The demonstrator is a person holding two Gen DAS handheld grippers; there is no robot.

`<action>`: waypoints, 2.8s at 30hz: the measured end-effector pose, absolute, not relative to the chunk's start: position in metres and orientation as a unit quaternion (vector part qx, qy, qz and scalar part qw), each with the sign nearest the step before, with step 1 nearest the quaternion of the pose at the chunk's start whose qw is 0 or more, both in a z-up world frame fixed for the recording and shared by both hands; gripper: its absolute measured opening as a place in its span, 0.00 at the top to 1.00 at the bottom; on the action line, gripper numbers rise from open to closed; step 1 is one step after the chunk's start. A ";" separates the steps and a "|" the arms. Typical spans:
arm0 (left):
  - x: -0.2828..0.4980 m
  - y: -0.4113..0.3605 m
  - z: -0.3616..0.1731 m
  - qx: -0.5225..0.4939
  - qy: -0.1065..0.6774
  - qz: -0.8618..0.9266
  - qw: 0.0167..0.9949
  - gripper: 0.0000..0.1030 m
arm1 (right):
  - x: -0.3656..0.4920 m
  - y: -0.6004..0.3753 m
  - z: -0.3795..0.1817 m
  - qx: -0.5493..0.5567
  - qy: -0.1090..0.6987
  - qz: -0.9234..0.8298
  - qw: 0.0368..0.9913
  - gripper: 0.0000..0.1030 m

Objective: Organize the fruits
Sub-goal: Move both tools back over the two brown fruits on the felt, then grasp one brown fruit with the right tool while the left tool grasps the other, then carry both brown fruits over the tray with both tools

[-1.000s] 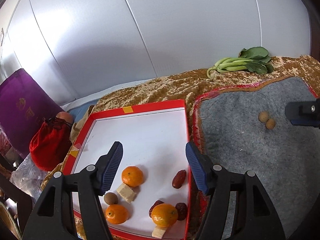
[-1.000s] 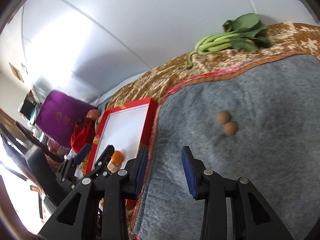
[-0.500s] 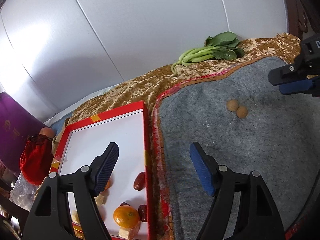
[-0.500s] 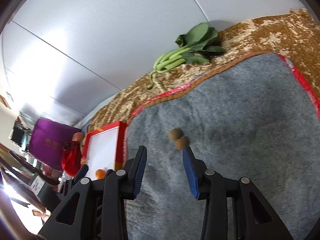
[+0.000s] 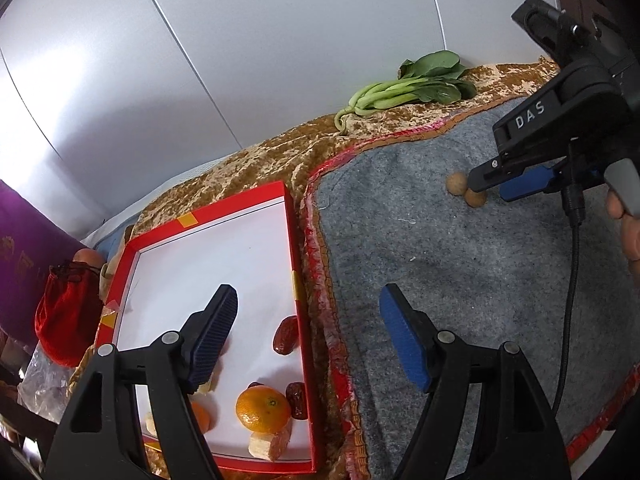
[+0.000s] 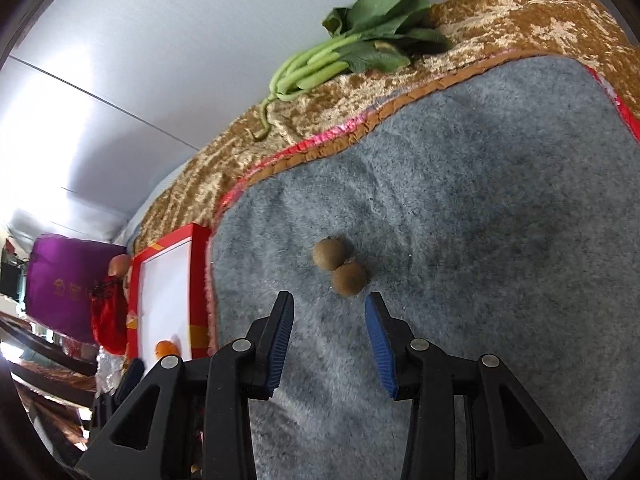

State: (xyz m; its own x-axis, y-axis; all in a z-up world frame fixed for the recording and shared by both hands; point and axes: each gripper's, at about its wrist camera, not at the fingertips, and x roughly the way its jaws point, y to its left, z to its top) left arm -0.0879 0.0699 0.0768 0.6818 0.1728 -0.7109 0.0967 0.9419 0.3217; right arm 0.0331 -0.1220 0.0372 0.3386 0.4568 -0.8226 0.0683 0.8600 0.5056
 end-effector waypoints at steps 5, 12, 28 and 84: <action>-0.091 0.075 0.079 0.169 0.395 0.021 0.903 0.28 | 0.046 -0.112 0.020 0.219 0.577 0.105 0.780 0.62; -0.094 0.075 0.076 0.174 0.397 0.021 0.901 0.28 | 0.053 -0.105 0.015 0.204 0.565 0.082 0.795 0.66; -0.048 0.023 0.080 0.143 0.405 -0.067 0.901 0.28 | 0.037 -0.211 0.032 0.312 0.550 0.076 0.771 0.79; -0.091 0.097 0.123 0.094 0.337 0.018 0.936 0.81 | 0.007 -0.080 0.075 0.217 0.513 0.247 0.793 0.79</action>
State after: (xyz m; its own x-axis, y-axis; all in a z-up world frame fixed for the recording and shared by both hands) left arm -0.0910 0.0973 0.1230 0.7716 0.0967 -0.6287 0.0300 0.9817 0.1879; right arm 0.0075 -0.0796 0.0747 0.3519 0.6139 -0.7066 -0.1681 0.7841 0.5974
